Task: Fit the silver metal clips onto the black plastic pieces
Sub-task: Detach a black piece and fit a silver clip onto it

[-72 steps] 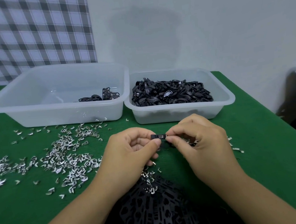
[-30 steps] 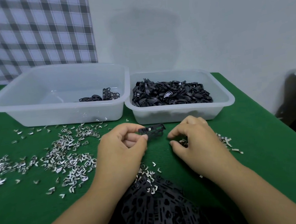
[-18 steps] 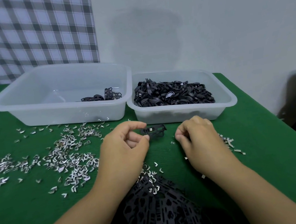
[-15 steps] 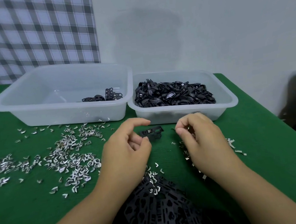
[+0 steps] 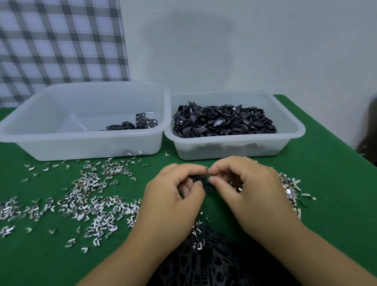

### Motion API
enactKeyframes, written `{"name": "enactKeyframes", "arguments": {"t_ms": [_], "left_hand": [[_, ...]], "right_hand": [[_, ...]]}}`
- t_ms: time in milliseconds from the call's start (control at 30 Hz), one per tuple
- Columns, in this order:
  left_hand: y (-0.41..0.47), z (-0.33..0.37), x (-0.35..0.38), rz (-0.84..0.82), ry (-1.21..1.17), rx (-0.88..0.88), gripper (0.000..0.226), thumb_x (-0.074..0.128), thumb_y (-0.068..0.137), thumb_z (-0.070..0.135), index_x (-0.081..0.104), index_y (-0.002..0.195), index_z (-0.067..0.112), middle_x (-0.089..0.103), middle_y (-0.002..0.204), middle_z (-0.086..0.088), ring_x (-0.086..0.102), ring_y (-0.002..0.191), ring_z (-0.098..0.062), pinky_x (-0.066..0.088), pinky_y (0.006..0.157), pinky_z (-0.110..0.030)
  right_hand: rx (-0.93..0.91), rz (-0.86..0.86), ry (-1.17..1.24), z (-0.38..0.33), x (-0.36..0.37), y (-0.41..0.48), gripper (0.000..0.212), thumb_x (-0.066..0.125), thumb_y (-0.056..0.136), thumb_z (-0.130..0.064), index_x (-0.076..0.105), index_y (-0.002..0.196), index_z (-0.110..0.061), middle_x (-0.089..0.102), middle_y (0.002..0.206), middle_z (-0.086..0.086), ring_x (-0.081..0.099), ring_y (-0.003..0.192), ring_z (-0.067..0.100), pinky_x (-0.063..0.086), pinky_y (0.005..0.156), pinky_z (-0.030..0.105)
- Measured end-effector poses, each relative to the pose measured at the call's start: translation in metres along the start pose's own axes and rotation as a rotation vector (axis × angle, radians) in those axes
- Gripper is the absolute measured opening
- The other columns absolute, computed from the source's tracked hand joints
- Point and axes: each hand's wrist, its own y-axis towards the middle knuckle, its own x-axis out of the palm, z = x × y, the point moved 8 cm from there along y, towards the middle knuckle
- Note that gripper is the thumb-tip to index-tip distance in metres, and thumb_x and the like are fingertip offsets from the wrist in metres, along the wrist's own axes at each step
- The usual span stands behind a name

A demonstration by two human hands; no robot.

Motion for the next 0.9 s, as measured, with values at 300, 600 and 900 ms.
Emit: {"name": "enactKeyframes", "arguments": {"t_ms": [300, 600, 900], "left_hand": [[0.004, -0.010, -0.003, 0.041, -0.084, -0.039, 0.012, 0.072, 0.077, 0.013, 0.073, 0.077, 0.026, 0.047, 0.054, 0.015, 0.040, 0.051, -0.001, 0.033, 0.052, -0.008], [0.003, -0.010, -0.003, 0.045, -0.051, -0.062, 0.015, 0.070, 0.079, 0.010, 0.069, 0.069, 0.021, 0.045, 0.047, 0.016, 0.038, 0.046, -0.001, 0.031, 0.047, -0.007], [0.001, -0.009, 0.001, -0.010, -0.108, -0.075, 0.015, 0.067, 0.081, 0.007, 0.071, 0.072, 0.018, 0.044, 0.048, 0.013, 0.036, 0.046, -0.002, 0.030, 0.046, -0.008]], "right_hand": [[0.038, -0.024, 0.211, 0.002, 0.002, -0.003, 0.022, 0.067, 0.080, -0.008, 0.072, 0.086, -0.029, 0.070, 0.078, -0.013, 0.063, 0.074, 0.005, 0.049, 0.068, 0.021], [-0.138, -0.009, 0.075, -0.009, -0.003, -0.001, 0.024, 0.066, 0.079, -0.007, 0.065, 0.098, -0.022, 0.064, 0.086, -0.012, 0.058, 0.081, 0.007, 0.045, 0.073, 0.023], [-0.244, -0.040, 0.003, -0.014, -0.003, 0.000, 0.011, 0.070, 0.079, -0.005, 0.071, 0.086, -0.013, 0.067, 0.083, -0.004, 0.059, 0.080, 0.016, 0.046, 0.075, 0.028]]}}
